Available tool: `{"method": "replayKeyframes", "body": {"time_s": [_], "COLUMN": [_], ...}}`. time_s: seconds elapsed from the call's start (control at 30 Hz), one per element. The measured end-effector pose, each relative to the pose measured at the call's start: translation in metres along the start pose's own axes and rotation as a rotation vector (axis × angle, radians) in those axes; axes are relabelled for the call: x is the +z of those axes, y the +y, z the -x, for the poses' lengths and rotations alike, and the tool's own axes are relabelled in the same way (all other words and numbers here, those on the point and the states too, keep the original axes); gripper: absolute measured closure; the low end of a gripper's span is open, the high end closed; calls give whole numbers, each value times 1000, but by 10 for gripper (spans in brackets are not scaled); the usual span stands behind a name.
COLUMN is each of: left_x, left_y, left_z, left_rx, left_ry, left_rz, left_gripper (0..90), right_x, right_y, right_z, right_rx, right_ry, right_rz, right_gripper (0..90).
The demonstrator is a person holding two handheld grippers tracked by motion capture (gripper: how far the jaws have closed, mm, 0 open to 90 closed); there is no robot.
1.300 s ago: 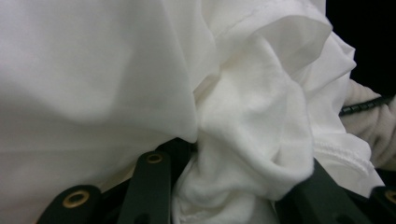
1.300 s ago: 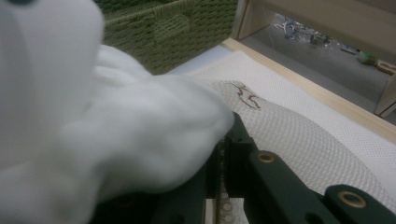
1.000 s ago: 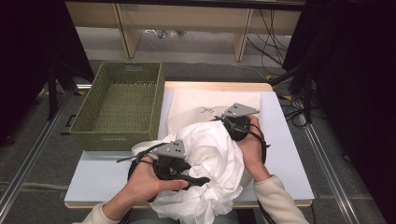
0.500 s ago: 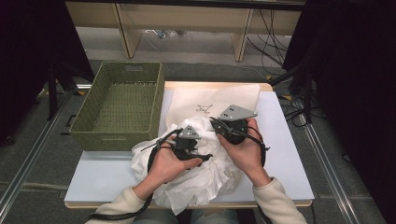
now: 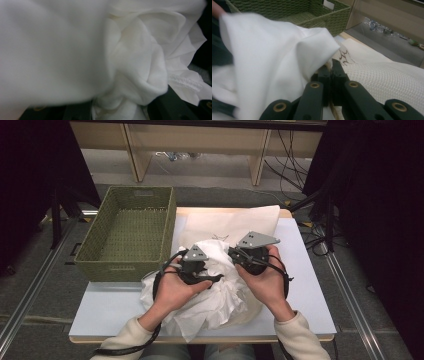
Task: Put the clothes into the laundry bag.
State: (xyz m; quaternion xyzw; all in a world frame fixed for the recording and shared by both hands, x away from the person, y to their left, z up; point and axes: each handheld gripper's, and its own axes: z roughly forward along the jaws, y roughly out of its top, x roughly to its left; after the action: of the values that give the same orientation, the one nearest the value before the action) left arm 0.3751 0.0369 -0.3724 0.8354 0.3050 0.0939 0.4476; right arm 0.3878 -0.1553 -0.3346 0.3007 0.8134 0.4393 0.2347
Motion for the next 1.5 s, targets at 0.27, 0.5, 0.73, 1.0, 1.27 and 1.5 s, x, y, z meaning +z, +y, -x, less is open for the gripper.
{"method": "replayKeyframes", "body": {"time_s": [0.27,0.5,0.73,1.0,1.27,1.5], "left_x": [50,37,-14,-39,30,27], "left_y": [-11,-14,-15,-48,-70,-57], "left_z": [-21,-21,-4,0,-4,-11], "left_rx": [-85,-144,-63,8,25,-23], "left_ry": [30,-15,15,107,93,106], "left_rz": [-73,19,131,95,-81,-27], "left_gripper": [630,490,233,212,483,799], "right_x": [12,14,13,13,18,19], "right_y": [-9,-14,-13,-12,-14,-16], "right_z": [1,6,7,6,3,2], "right_rx": [0,42,20,27,-3,4], "right_ry": [4,10,-6,-7,-1,9], "right_rz": [-53,-91,-75,-89,-103,-104], "right_gripper": [889,887,884,881,880,882]}}
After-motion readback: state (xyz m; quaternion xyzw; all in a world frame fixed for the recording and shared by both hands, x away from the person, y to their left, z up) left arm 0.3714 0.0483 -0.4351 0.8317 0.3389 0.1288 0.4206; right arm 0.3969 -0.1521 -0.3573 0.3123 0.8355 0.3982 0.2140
